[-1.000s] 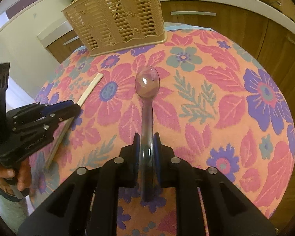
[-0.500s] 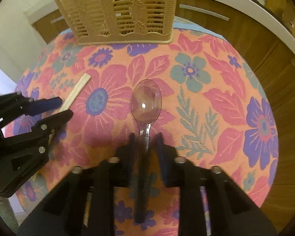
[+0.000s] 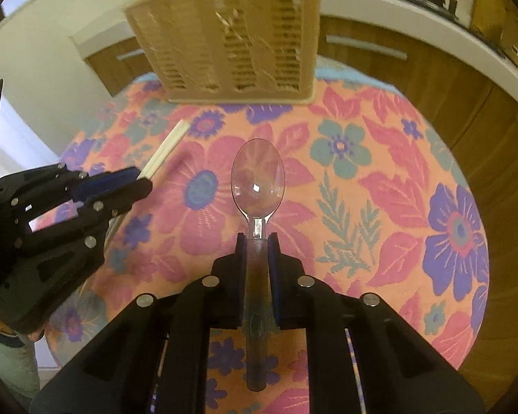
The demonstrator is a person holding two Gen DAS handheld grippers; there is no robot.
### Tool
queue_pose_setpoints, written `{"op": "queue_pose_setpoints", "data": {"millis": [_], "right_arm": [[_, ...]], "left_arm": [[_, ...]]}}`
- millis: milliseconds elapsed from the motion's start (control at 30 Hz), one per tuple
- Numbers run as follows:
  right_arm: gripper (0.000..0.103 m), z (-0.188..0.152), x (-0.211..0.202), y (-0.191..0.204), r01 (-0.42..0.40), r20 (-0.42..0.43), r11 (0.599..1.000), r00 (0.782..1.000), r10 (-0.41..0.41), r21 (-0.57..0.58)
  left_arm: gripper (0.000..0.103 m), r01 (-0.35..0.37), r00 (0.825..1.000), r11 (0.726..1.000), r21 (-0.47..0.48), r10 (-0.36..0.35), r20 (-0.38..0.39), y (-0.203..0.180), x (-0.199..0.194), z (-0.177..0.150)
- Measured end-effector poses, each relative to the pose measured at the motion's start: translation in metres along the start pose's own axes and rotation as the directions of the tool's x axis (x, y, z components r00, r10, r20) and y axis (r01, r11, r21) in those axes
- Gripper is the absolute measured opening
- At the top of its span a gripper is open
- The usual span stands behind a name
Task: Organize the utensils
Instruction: 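Lift the chopstick and dark spoon upright over the basket with both grippers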
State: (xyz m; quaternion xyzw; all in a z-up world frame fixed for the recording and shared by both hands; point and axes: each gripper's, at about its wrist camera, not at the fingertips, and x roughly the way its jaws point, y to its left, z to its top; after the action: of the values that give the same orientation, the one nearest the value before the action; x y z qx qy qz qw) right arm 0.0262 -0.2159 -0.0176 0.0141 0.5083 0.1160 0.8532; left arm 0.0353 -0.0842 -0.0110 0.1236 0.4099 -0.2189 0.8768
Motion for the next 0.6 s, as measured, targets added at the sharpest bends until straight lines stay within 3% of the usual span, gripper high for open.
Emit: {"op": "queue_pose_setpoints", "data": {"millis": [233, 433, 600], "right_arm": [[0.01, 0.004, -0.035, 0.003, -0.054, 0.112, 0.998, 0.992, 0.057, -0.029], [0.01, 0.018, -0.06, 0.012, -0.077, 0.207, 0.995, 0.974, 0.088, -0.062], [0.01, 0.029, -0.08, 0.019, -0.099, 0.288, 0.991, 0.95, 0.122, -0.093]], "left_arm": [[0.011, 0.01, 0.983, 0.999, -0.035, -0.004, 0.183, 0.001, -0.047, 0.017], [0.011, 0.049, 0.946, 0.995, -0.082, -0.02, 0.322, 0.013, -0.087, 0.031], [0.011, 0.071, 0.903, 0.991, -0.11, -0.017, 0.429, 0.025, -0.116, 0.036]]}}
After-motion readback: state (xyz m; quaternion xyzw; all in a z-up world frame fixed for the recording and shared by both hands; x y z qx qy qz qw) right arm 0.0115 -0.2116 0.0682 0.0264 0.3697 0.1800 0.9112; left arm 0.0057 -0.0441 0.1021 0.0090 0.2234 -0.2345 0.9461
